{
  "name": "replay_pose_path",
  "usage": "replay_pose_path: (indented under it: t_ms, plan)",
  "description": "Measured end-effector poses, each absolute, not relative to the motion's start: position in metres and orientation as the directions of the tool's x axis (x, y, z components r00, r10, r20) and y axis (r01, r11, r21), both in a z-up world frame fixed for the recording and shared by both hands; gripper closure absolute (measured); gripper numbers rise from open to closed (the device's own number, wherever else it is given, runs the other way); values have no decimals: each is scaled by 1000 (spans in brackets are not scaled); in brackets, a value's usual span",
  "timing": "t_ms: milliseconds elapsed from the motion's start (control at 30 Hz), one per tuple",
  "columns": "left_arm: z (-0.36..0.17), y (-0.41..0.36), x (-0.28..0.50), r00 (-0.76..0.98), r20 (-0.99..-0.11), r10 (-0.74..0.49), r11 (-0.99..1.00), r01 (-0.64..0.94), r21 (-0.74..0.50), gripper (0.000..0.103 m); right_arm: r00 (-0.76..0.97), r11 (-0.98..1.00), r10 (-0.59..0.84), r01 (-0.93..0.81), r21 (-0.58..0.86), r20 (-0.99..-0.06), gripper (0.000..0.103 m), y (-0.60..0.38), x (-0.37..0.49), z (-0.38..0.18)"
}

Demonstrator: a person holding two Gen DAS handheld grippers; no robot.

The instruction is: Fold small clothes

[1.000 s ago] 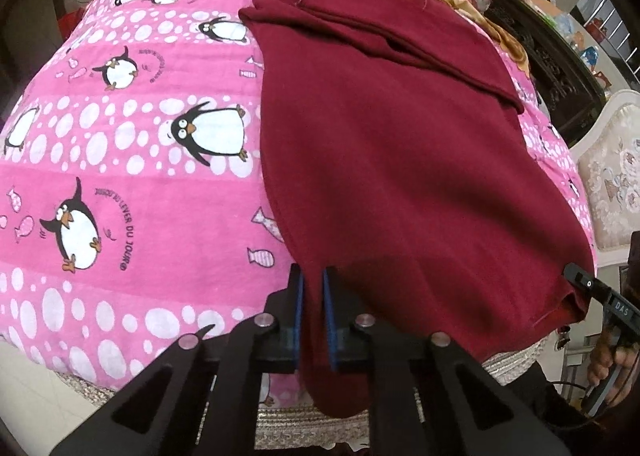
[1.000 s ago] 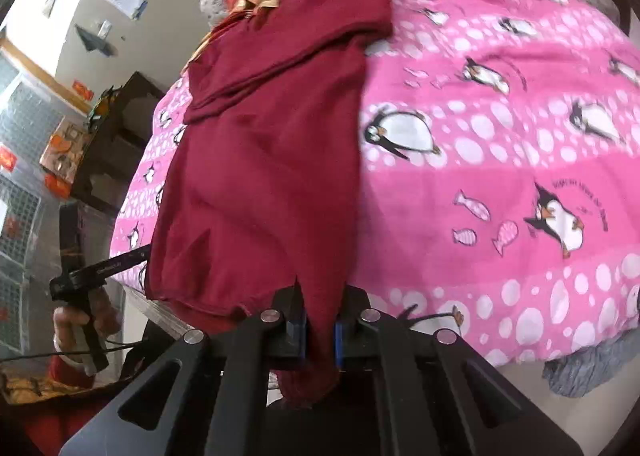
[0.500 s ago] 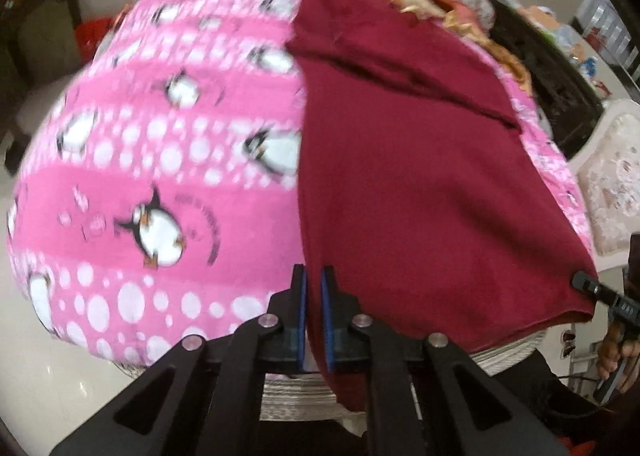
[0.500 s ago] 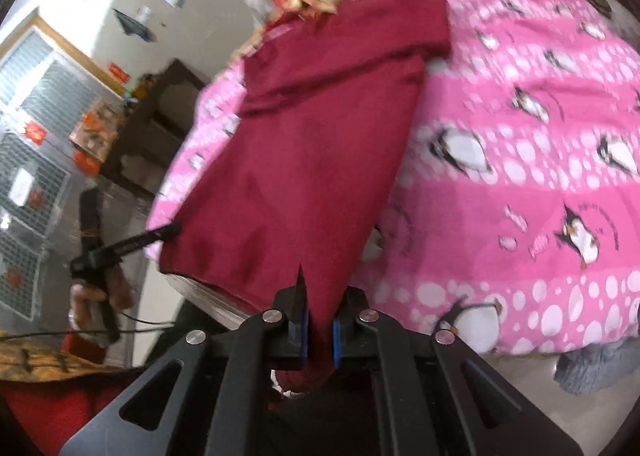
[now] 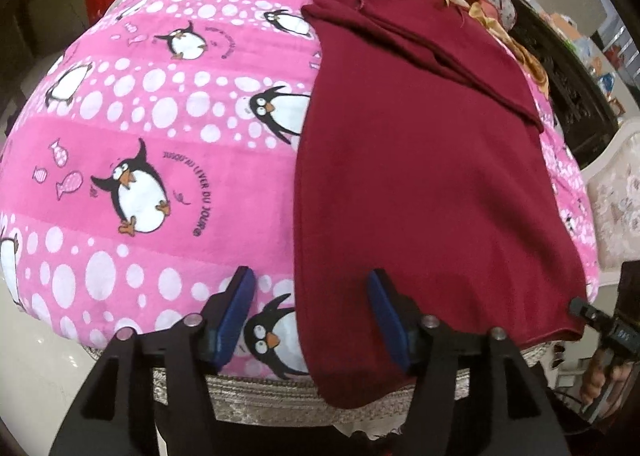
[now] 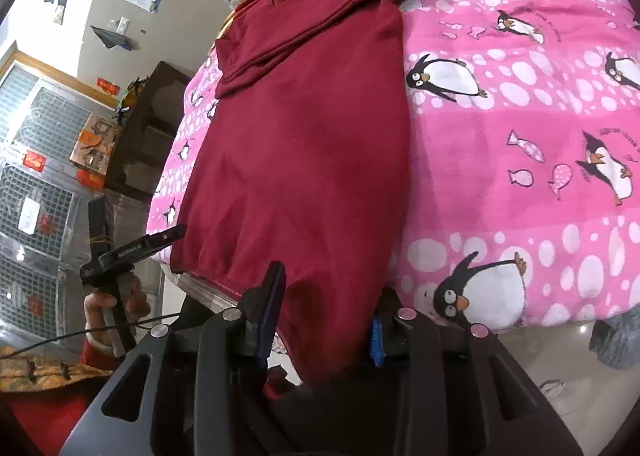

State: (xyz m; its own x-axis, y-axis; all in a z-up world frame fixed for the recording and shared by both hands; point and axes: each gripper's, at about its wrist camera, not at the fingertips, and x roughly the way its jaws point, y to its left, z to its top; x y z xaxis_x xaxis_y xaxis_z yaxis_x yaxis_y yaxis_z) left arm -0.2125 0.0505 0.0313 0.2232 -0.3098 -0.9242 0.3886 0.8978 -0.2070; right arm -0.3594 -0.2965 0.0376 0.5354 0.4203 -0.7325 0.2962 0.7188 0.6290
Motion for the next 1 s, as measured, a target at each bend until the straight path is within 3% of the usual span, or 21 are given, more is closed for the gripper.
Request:
replay_pose_path:
  t_ms: [333,467,667,867,1000]
  plan:
    - [27,37,-218,260,-935,-242,902,415,-118,37,540,747,405,270,607,-738,58,-289,-357,40]
    - [27,37,-218,260,-935,-240,902,417,-115,37,520,798,365,252,547,-772,70,-282,-353,43]
    - [24,30,-219,264,-937,-227,901,422,-99,37,514,818,372,211,535,-773,71,-278,-350,45]
    - [19,20,-221,251,-943,-221,892,443,-91,22,529,787,395,226,574,-751,70,-280,-347,35]
    - [17,13,-221,249,-946,-209,891,448,-79,19,535,784,403,218,582,-743,70,-280,-346,33]
